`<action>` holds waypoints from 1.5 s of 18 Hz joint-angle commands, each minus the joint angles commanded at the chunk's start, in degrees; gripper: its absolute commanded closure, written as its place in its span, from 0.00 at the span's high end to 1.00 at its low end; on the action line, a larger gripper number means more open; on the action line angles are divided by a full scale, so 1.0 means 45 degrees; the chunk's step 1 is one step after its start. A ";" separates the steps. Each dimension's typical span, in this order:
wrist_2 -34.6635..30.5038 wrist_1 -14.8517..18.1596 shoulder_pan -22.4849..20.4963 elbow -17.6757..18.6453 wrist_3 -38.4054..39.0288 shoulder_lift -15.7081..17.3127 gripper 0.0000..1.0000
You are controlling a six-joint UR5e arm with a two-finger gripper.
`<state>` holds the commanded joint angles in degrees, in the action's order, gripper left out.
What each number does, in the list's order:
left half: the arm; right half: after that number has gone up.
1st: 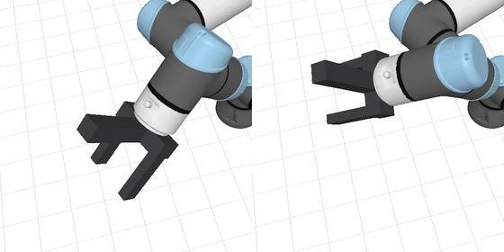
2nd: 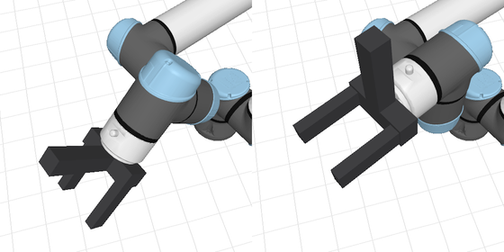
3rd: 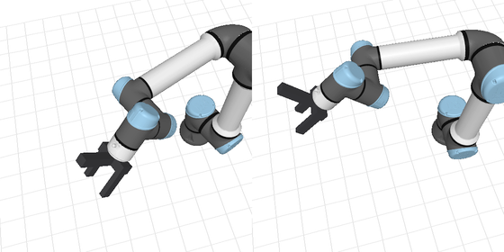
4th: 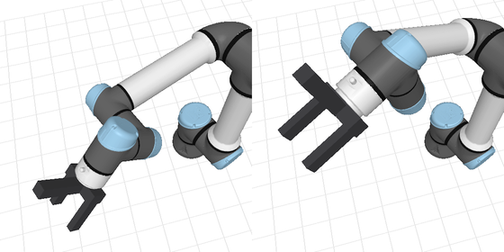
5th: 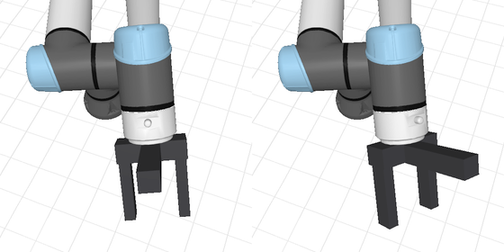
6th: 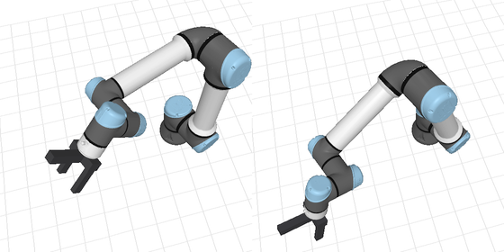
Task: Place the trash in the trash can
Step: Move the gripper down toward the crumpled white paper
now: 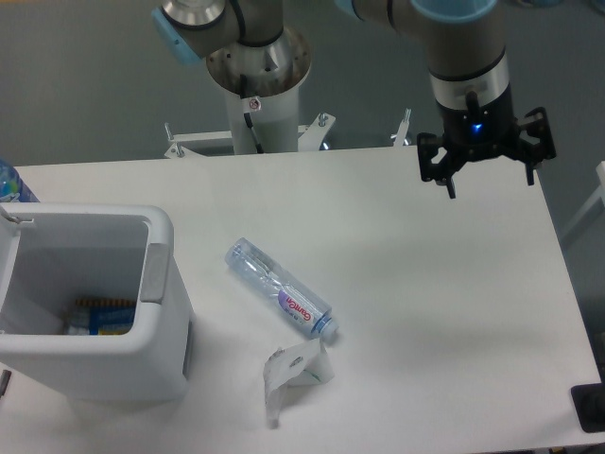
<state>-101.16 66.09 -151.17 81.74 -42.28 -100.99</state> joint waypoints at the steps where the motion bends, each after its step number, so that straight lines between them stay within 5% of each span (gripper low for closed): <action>1: 0.0000 0.0000 0.0000 0.0000 0.0000 -0.0019 1.00; 17: 0.0039 -0.0020 0.0137 0.0020 0.0098 -0.0078 1.00; 24: 0.0878 -0.0058 0.0235 0.0779 0.0137 -0.0098 1.00; 27: 0.0860 -0.1264 0.0254 0.1773 0.0175 -0.0117 1.00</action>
<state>-97.29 60.41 -150.03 89.72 -41.49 -101.51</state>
